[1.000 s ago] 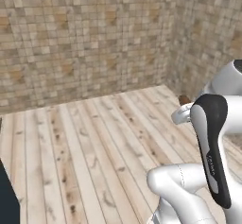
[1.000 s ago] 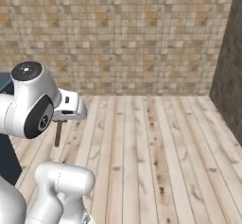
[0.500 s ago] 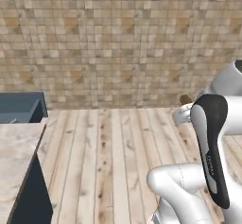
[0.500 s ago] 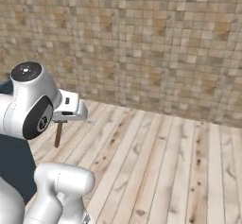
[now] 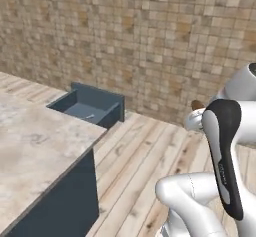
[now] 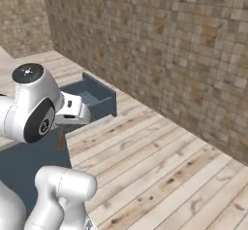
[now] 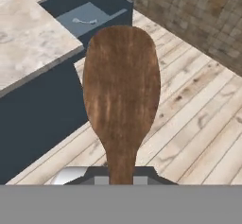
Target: Organize the utensils by type. Pick up the wooden spoons from the counter and place them in the open cabinet. Then pick up the metallic utensils from the counter and place them in the open drawer.
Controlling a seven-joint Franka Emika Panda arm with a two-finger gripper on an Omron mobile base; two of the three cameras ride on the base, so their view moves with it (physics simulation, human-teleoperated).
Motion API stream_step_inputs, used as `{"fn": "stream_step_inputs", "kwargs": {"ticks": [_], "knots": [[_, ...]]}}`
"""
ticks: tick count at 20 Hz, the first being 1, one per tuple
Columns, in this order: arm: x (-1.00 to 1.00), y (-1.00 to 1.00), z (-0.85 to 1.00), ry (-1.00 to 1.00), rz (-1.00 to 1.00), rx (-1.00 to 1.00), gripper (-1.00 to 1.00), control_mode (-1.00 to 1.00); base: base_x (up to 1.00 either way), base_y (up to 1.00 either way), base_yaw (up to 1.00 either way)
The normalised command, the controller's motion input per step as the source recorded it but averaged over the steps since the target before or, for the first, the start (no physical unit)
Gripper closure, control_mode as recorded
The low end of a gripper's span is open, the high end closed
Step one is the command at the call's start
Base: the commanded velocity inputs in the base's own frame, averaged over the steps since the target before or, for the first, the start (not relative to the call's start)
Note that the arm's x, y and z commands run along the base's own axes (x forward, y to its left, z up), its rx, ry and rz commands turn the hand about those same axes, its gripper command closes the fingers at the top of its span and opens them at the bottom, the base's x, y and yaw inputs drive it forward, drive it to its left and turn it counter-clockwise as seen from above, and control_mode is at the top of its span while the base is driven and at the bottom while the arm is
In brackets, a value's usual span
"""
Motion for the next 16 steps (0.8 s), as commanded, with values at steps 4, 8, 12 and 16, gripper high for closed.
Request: {"fn": "stream_step_inputs", "kwargs": {"ticks": [4,8,12,16], "knots": [[0.00,0.00,0.00,0.00,0.00,0.00,1.00,1.00,0.55,-0.08,0.90],[0.00,0.00,0.00,0.00,0.00,0.00,1.00,1.00,0.39,-0.11,0.90],[0.00,0.00,0.00,0.00,0.00,0.00,1.00,1.00,0.32,-0.24,0.84],[0.00,0.00,0.00,0.00,0.00,0.00,1.00,1.00,0.09,-0.60,0.44]]}}
